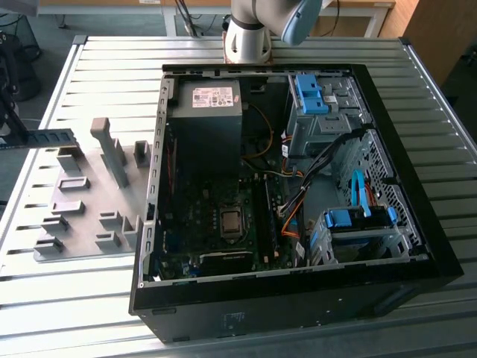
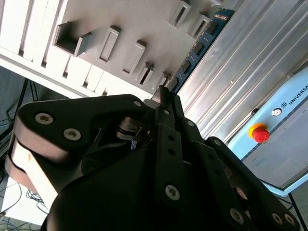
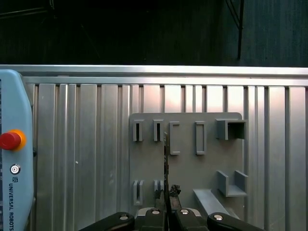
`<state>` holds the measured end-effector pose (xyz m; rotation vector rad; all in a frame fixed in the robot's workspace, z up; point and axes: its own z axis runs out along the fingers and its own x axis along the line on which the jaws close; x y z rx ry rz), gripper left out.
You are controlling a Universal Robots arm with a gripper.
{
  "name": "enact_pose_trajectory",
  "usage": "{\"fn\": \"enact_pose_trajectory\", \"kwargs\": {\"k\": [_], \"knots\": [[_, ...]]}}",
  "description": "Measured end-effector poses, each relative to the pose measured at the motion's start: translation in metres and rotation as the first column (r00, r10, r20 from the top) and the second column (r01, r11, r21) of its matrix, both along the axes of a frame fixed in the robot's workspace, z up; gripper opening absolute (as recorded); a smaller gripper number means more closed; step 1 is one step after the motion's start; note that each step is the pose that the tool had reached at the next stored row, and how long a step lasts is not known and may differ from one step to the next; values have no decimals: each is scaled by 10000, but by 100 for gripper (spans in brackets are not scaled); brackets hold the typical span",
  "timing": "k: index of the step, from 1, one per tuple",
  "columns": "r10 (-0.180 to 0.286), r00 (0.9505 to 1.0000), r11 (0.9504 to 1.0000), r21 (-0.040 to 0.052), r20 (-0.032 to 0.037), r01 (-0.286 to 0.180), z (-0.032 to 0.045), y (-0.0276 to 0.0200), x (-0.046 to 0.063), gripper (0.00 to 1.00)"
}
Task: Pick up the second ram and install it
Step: 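Pick up the second ram and move it above second insertion slot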
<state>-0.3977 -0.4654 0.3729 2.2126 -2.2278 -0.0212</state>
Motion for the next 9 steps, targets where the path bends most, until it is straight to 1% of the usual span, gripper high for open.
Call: {"fn": "enact_pose_trajectory", "kwargs": {"k": [9], "knots": [[0,10000,10000,0,0,0,147,0,0,14]]}}
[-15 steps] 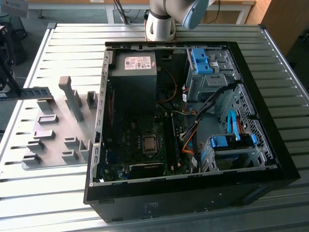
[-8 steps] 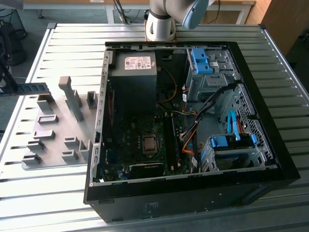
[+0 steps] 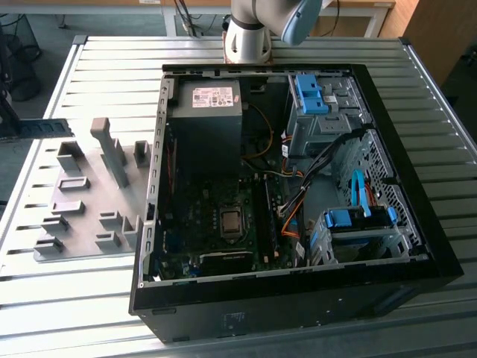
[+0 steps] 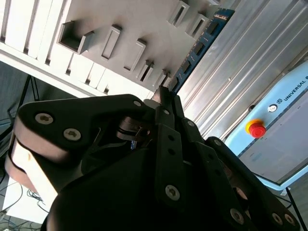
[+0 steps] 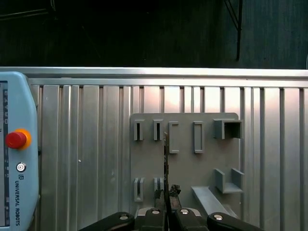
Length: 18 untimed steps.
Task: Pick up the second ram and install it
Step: 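Pick up the second ram and move it above second insertion slot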
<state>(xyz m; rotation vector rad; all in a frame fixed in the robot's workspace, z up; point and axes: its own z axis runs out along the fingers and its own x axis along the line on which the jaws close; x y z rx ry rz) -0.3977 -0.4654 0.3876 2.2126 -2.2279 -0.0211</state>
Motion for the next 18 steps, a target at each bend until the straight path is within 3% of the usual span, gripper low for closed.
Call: {"fn": "enact_pose_trajectory", "kwargs": {"k": [11,18], "knots": [[0,10000,10000,0,0,0,131,0,0,14],[2,10000,10000,-1,-3,-2,136,0,16,14]]}}
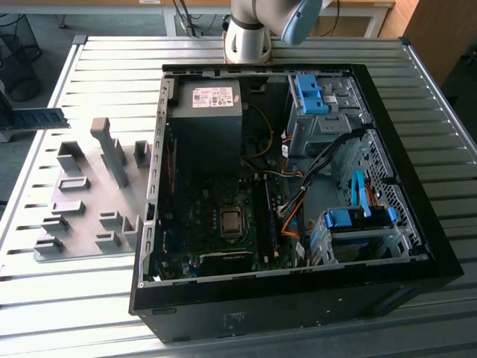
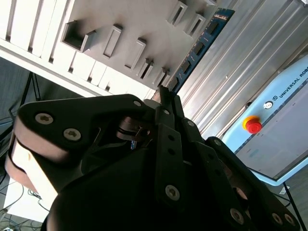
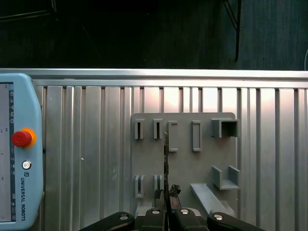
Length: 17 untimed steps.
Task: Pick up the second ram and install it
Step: 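Pick up the second ram and move it above second insertion slot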
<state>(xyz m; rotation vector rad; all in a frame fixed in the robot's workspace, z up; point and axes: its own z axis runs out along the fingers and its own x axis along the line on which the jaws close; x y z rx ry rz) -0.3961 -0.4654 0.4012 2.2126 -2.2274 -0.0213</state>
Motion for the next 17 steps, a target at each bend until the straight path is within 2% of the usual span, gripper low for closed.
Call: {"fn": "enact_pose_trajectory", "kwargs": {"k": [17], "knots": [[-2,10000,10000,2,3,2,-2,1,155,14]]}}
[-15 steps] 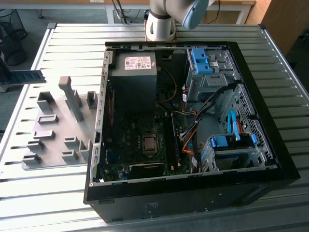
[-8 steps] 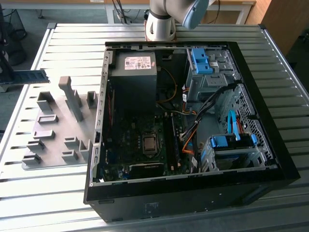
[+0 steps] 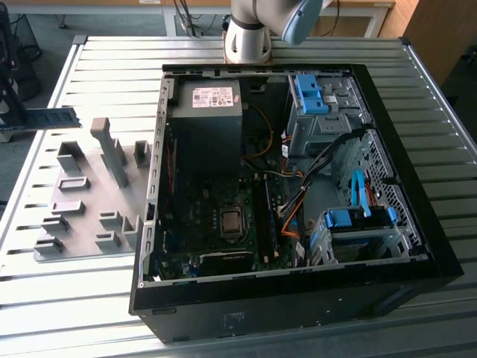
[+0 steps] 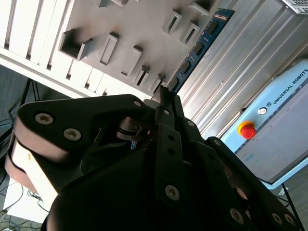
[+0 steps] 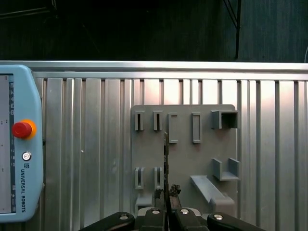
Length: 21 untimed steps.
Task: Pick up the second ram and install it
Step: 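Pick up the second ram and move it above second insertion slot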
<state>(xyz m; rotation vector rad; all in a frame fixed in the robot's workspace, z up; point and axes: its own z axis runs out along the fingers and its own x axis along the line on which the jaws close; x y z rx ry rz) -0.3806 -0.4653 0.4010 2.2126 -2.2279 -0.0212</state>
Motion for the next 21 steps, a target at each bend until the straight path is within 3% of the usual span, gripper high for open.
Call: {"fn": "enact_pose_trajectory", "kwargs": {"k": [21], "knots": [[1,10000,10000,-1,-1,-1,0,0,76,14]]}}
